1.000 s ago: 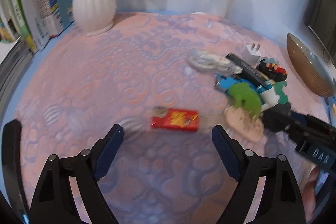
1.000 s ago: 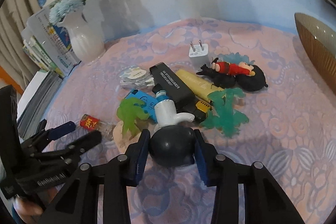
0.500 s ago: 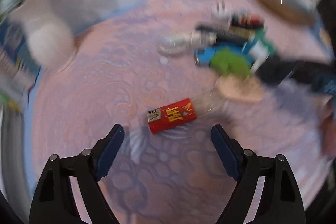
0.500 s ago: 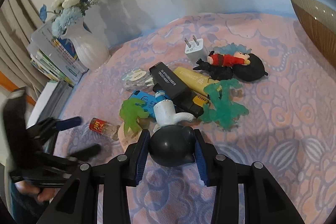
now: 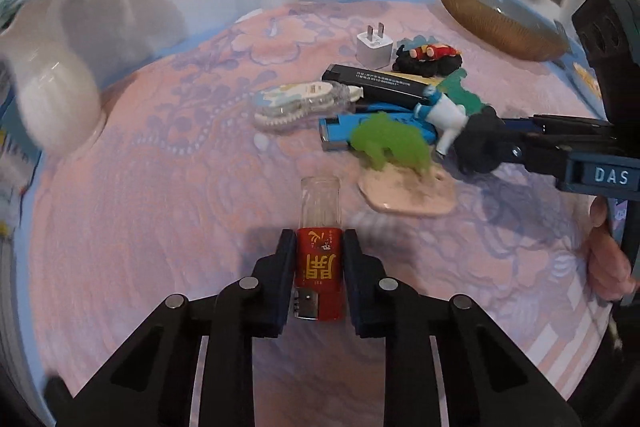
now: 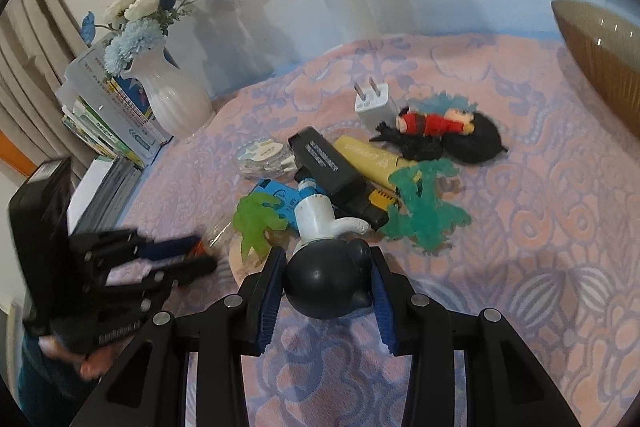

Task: Organize rigid objects
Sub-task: 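Grasp the red lighter with the left gripper while the right grasps the black figure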

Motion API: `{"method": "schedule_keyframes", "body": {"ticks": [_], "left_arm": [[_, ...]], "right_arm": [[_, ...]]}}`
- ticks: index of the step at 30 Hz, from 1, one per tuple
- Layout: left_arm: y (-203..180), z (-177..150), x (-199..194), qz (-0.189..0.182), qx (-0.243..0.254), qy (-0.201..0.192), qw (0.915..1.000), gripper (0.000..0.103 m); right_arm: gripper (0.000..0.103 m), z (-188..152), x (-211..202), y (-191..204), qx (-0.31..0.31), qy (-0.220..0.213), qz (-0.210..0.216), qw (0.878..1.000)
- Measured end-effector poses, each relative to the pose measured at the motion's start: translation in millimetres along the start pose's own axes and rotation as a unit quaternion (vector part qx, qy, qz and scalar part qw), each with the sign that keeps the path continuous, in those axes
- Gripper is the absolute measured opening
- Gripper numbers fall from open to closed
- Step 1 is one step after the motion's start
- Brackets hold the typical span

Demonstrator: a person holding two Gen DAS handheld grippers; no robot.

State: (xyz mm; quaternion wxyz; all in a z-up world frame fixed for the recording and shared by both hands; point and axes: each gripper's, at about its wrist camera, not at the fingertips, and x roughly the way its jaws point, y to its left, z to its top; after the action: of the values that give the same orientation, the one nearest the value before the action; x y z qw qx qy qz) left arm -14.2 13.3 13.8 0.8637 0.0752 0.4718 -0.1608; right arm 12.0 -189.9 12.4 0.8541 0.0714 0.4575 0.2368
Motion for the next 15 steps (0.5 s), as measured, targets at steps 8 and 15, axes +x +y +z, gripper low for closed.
{"method": "schedule_keyframes", "body": {"ticks": [8, 15], "left_arm": [[-29.4, -36.9, -29.5, -0.026, -0.044, -0.002, 0.9987, 0.020], [-39.4, -38.9, -25.3, -0.010, -0.054, -0.019, 0.9983, 0.048]], "right_arm": [[0.040, -27.1, -29.3, 4.5, -0.044, 0.024, -0.036, 0.998], [0.045, -53.1, -46.8, -11.6, -0.043, 0.052, -0.037, 0.997]]}}
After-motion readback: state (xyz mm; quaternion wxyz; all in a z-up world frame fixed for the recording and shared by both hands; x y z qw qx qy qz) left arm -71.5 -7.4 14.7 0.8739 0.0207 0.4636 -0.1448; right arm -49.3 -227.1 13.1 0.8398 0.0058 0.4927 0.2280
